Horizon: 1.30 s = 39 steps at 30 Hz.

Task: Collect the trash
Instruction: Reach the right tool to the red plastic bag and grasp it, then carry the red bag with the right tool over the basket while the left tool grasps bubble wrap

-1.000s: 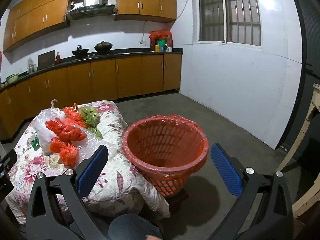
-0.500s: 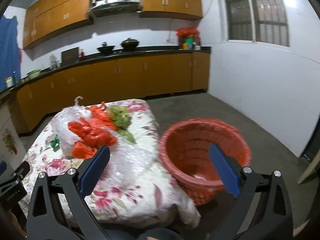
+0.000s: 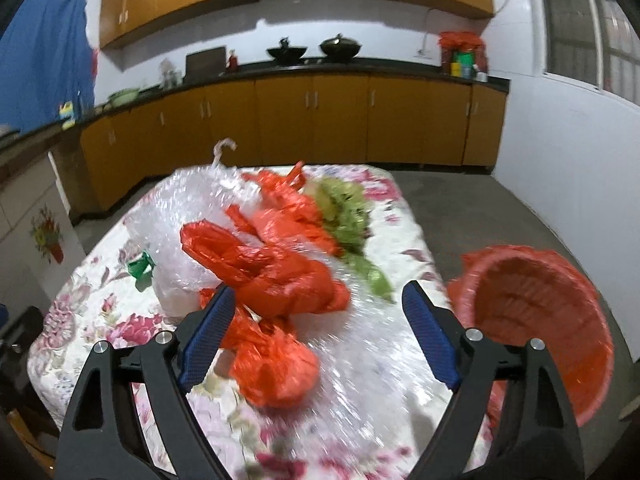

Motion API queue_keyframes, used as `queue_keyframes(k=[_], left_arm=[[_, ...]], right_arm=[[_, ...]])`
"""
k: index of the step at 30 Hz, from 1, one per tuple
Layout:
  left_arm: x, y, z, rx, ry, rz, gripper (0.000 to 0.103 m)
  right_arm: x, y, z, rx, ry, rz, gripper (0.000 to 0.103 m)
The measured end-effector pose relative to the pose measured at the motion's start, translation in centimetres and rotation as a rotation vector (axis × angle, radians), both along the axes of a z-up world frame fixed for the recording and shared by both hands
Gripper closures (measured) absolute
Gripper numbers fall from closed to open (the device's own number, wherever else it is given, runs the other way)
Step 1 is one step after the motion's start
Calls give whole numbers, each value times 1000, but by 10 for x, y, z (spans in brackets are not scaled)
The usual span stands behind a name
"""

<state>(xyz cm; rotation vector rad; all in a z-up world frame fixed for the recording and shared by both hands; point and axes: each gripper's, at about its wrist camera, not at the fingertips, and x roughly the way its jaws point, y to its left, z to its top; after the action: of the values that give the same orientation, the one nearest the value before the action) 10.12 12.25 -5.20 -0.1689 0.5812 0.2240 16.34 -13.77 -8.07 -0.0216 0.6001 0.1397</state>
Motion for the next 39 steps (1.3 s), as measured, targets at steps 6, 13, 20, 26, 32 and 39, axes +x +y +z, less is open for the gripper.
queue_keyframes(k=[6, 13, 20, 26, 32, 39], left_arm=[[15, 6, -13, -16, 24, -8, 4], [27, 6, -27, -25, 53, -18, 4], [32, 3, -31, -28, 59, -26, 4], [32, -1, -28, -30, 47, -31, 4], [31, -5, -22, -25, 34, -38, 4], [40, -6, -15, -39, 15, -44, 4]], right_arm=[[32, 19, -16, -68, 30, 37, 18], [53, 26, -28, -96, 71, 62, 13], [66, 29, -38, -65, 154, 107, 41], [61, 19, -31, -9, 149, 121, 53], [47, 16, -17, 16, 93, 125, 54], [30, 5, 3, 20, 16, 110, 54]])
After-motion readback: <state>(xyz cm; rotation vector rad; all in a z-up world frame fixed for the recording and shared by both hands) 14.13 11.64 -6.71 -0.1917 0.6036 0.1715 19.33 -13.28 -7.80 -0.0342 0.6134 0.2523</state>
